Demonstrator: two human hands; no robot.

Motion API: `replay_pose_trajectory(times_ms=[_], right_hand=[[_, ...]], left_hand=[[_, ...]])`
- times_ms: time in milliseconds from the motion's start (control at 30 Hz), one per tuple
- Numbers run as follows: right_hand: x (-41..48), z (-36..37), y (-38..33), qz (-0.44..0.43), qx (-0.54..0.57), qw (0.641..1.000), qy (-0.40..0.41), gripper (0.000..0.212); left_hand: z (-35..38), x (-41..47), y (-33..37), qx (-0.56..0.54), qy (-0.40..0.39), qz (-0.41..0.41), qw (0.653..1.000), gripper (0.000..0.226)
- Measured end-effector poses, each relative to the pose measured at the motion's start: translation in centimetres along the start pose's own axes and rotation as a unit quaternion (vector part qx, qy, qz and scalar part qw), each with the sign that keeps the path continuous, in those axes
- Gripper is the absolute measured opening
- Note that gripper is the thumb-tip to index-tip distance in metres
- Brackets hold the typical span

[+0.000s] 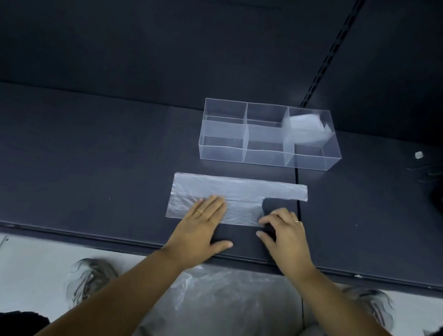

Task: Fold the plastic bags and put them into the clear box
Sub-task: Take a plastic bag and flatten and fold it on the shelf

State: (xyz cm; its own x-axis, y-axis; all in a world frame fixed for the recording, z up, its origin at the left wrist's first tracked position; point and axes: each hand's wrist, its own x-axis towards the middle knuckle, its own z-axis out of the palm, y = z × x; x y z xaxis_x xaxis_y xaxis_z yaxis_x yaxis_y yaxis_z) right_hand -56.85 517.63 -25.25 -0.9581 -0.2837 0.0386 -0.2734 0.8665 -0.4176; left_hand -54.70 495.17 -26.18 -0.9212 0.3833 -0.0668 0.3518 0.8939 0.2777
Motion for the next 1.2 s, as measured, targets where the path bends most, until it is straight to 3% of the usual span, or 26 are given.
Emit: replay_pose_trajectory(times_ms=[133, 233, 367, 467, 533, 633, 700, 800, 867, 900, 1033, 1200], right_hand=[[1.8, -0.1, -0.5, 0.041, 0.013, 0.999, -0.014, 0.004], [2.8, -0.4, -0.8, 0.04, -0.032, 0.996, -0.073, 0.012], [2.0, -2.1, -0.4, 0.063, 0.025, 0.991, -0.114, 0.017], [0.7, -3.7, 0.0, 0.067, 0.062, 0.99, -0.11, 0.018], [-0.2, -4.5, 0.1, 0.061, 0.009, 0.996, -0.068, 0.008], [-1.2, -4.9, -0.6, -0.005, -0.083, 0.995, -0.061, 0.067], [-1.6, -4.1, -1.5, -0.066, -0.122, 0.986, -0.097, 0.082], [-1.4, -2.6, -2.0, -0.08, -0.108, 0.985, -0.107, 0.051], [-0.8, -2.5, -1.5, -0.026, -0.016, 0.996, -0.082, 0.021], [-0.5, -2.6, -1.2, 0.017, 0.062, 0.995, -0.08, 0.013], [0.7, -3.5, 0.5, 0.169, 0.256, 0.946, -0.101, 0.01], [1.7, -2.4, 0.8, 0.255, 0.309, 0.915, -0.047, 0.008]], left_hand=[[0.3, 0.3, 0.5, -0.017, -0.009, -0.048, 0.999, 0.083], [0.0, 0.8, 0.8, -0.022, 0.001, -0.077, 0.997, 0.076], [-0.4, 1.5, 1.3, 0.001, 0.024, -0.088, 0.996, 0.059], [-0.5, 1.5, 2.4, 0.041, 0.043, -0.061, 0.996, 0.031], [-0.9, 0.9, 3.6, 0.073, 0.037, -0.054, 0.995, 0.025], [-1.0, 0.1, 5.3, 0.077, 0.043, -0.043, 0.995, 0.036], [-0.8, -0.2, 6.1, 0.075, 0.067, -0.028, 0.995, 0.036], [-0.8, -0.6, 6.7, 0.048, 0.065, -0.034, 0.996, 0.028], [-1.2, -0.9, 6.0, 0.015, 0.067, -0.074, 0.995, 0.005], [-1.3, -0.9, 5.2, -0.048, 0.052, -0.105, 0.992, 0.009], [-3.1, -1.5, 0.8, -0.33, 0.025, -0.227, 0.916, 0.012], [-3.6, -2.2, -3.4, -0.463, 0.043, -0.386, 0.797, 0.01]])
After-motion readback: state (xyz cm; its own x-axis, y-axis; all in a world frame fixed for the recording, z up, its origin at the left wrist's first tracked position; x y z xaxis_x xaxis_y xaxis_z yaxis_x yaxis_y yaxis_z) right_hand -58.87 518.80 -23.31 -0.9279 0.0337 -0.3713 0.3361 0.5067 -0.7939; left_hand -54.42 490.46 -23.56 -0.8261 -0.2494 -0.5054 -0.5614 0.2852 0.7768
